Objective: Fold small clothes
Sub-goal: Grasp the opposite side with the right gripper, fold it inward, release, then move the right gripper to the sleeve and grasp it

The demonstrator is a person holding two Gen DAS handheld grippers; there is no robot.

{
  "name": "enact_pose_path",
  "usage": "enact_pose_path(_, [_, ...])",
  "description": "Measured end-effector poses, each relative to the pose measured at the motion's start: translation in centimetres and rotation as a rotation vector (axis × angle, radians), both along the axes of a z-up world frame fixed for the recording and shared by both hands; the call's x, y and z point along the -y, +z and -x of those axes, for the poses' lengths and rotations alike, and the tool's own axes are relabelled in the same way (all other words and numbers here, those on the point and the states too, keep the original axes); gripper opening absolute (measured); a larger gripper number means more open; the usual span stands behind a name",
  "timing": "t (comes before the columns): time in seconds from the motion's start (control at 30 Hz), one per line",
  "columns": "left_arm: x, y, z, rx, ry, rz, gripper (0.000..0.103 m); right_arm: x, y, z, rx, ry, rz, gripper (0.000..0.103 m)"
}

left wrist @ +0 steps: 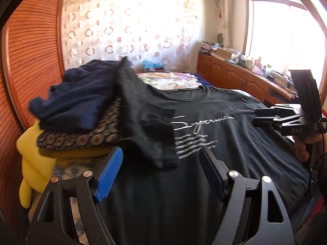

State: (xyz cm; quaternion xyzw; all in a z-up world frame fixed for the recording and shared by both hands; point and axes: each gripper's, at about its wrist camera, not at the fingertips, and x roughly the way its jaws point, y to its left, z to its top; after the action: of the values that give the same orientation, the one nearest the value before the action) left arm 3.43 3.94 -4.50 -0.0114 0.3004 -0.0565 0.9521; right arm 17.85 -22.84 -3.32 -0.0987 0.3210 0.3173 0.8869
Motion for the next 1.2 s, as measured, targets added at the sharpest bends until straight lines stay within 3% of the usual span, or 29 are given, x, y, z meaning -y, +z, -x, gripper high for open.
enact_pose_path(0.27, [5.1,-0.9,-3.4,-0.061,-0.108,-0.033,0.078,9.3,-0.3,0.0,0.002,-0.223,0.01,0.059])
enact_pose_path(0.6, [7.8,-3.2,-6.1,-0.191,-0.157,-0.074,0.078,19.2,-2.8,-3.4,-0.085,-0.469,-0.03,0.059])
enact_pose_path(0.87, [7.9,-4.8,-7.7,-0.275,-0.157,-0.083,0.081,20.6,-3.8,-6.4,-0.143,-0.535,-0.061,0.059])
enact_pose_path(1.2, [8.8,-5.2,-7.7,-0.283,-0.192,-0.118,0.093,20.6,-3.5,-6.1,-0.191,-0.552,-0.062,0.059])
